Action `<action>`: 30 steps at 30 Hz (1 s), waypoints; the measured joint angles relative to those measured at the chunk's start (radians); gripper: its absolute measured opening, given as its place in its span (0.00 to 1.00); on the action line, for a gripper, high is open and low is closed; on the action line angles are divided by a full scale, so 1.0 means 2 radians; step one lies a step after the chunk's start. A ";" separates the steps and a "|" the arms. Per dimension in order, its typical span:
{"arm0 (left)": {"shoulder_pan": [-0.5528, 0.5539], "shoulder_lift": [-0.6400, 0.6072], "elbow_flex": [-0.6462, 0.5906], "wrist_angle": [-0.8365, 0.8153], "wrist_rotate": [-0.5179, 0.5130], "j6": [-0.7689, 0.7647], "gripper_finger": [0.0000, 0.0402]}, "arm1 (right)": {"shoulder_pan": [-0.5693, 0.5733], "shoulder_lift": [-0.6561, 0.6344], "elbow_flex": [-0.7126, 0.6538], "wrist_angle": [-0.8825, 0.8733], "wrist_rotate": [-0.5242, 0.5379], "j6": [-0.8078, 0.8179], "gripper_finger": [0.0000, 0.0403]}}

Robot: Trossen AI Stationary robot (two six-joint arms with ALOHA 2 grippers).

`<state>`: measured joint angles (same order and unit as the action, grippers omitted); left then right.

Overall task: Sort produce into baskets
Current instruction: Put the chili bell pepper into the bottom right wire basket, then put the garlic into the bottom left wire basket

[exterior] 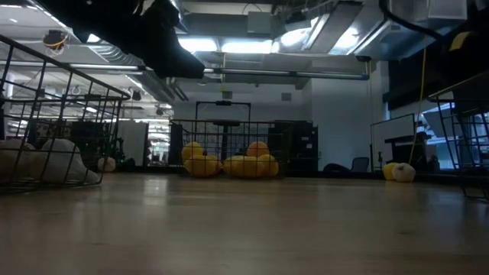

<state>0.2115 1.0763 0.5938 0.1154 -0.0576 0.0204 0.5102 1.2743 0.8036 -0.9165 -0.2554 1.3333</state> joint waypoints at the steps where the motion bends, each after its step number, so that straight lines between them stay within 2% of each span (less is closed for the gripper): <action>1: 0.000 0.000 0.000 0.000 0.000 0.000 0.49 | 0.000 0.000 0.000 0.000 0.000 0.002 0.41; 5: 0.000 0.000 0.000 0.000 0.000 0.000 0.49 | -0.001 -0.001 0.000 -0.012 -0.008 0.001 0.56; 8: 0.000 0.000 0.000 0.000 0.000 0.002 0.49 | -0.011 -0.001 0.003 -0.039 -0.034 -0.003 0.63; 12: 0.000 0.000 0.000 0.000 0.000 0.002 0.49 | -0.027 -0.001 0.043 -0.097 -0.058 -0.038 0.67; 16: 0.000 0.000 0.000 0.000 -0.014 0.004 0.49 | -0.049 -0.001 0.110 -0.155 -0.035 -0.076 0.66; 19: 0.000 0.000 0.000 0.000 -0.036 0.006 0.49 | -0.067 -0.002 0.165 -0.174 0.033 -0.109 0.65; 22: 0.000 0.000 0.000 0.000 -0.042 0.000 0.49 | -0.078 -0.002 0.206 -0.149 0.151 -0.151 0.63; 27: 0.000 0.000 0.000 -0.005 -0.042 -0.006 0.49 | -0.079 -0.002 0.212 -0.022 0.347 -0.269 0.63; 30: 0.001 -0.004 0.000 -0.027 -0.052 -0.007 0.49 | -0.079 0.007 0.192 0.060 0.403 -0.349 0.63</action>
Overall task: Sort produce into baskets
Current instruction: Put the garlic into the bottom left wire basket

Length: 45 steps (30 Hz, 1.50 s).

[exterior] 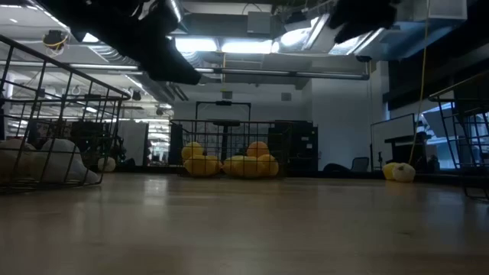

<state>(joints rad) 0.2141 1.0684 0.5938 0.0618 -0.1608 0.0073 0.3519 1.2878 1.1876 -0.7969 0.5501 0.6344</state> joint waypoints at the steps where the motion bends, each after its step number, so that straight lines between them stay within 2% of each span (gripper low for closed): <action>1: 0.001 0.000 0.001 -0.010 -0.010 0.000 0.49 | -0.002 0.005 -0.008 0.022 0.012 -0.022 0.63; 8: 0.009 -0.005 0.030 -0.144 -0.156 0.005 0.49 | -0.037 0.051 -0.074 0.137 0.011 -0.094 0.63; 11: 0.016 -0.008 0.045 -0.208 -0.189 -0.007 0.49 | -0.053 0.072 -0.087 0.153 -0.006 -0.096 0.63; 20: 0.039 -0.011 0.049 -0.371 -0.192 -0.097 0.49 | -0.063 0.100 -0.095 0.196 -0.023 -0.128 0.63; 28: 0.097 0.004 0.049 -0.377 -0.185 -0.100 0.50 | -0.070 0.115 -0.094 0.206 -0.025 -0.150 0.63; 39: 0.193 0.097 0.057 -0.380 -0.183 -0.054 0.50 | -0.069 0.117 -0.094 0.206 -0.027 -0.160 0.63; 45: 0.229 0.123 0.070 -0.380 -0.187 -0.041 0.49 | -0.077 0.117 -0.094 0.207 -0.035 -0.161 0.63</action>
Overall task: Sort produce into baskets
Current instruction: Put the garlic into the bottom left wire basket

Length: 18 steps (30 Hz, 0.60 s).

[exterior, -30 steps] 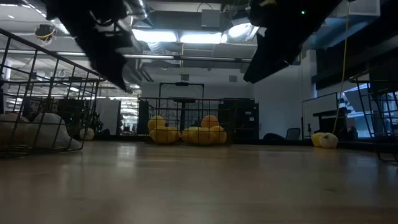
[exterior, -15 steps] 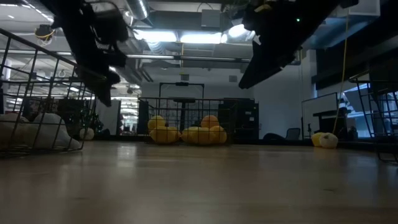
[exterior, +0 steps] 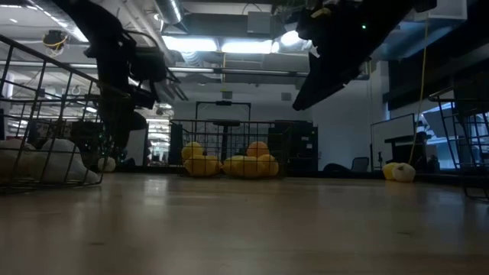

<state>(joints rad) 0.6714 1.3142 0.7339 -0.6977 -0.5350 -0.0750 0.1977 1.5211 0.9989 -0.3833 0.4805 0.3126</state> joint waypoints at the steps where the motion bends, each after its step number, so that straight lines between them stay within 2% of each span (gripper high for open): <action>1: 0.003 0.001 0.000 0.003 -0.001 0.002 0.49 | -0.002 0.000 0.000 0.000 -0.001 -0.001 0.63; 4: 0.010 0.002 0.000 0.003 -0.005 0.008 0.49 | -0.007 0.000 0.000 0.001 -0.001 -0.002 0.63; 8: 0.012 0.002 0.000 0.012 -0.043 0.034 0.49 | -0.013 0.000 0.000 0.006 -0.001 -0.007 0.63; 13: 0.016 0.006 0.001 0.014 -0.061 0.066 0.49 | -0.019 0.000 0.000 0.021 -0.005 -0.030 0.63; 18: 0.035 0.058 0.032 -0.021 -0.063 0.065 0.49 | -0.025 0.000 0.000 0.024 -0.005 -0.039 0.63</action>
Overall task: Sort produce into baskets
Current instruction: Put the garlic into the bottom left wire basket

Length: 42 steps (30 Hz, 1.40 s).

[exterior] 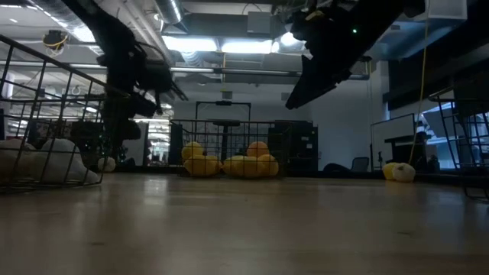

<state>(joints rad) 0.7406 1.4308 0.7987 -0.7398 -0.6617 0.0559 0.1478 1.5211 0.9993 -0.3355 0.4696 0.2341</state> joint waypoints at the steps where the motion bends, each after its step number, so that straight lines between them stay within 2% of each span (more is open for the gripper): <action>1: 0.003 0.015 0.011 -0.009 0.000 -0.001 0.49 | -0.001 0.000 0.000 0.000 0.000 -0.003 0.63; 6: 0.017 0.076 0.045 -0.033 -0.022 -0.002 0.49 | -0.003 0.000 0.000 0.001 -0.005 -0.015 0.63; 12: 0.044 0.114 0.052 -0.028 -0.042 -0.003 0.49 | -0.003 0.000 0.000 -0.002 -0.005 -0.021 0.63; 24: 0.064 0.131 0.052 0.013 -0.050 0.029 0.49 | -0.006 0.000 0.000 -0.001 -0.005 -0.042 0.63; 35: 0.080 0.183 0.092 -0.021 -0.063 0.053 0.49 | -0.006 0.000 0.000 0.002 -0.005 -0.041 0.63; 42: 0.085 0.213 0.109 -0.031 -0.091 0.057 0.49 | -0.006 0.000 0.000 0.002 -0.005 -0.043 0.63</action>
<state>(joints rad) 0.9110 1.8566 1.0161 -0.8013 -0.8443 0.1705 0.1368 1.5211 0.9997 -0.3315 0.4589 0.1480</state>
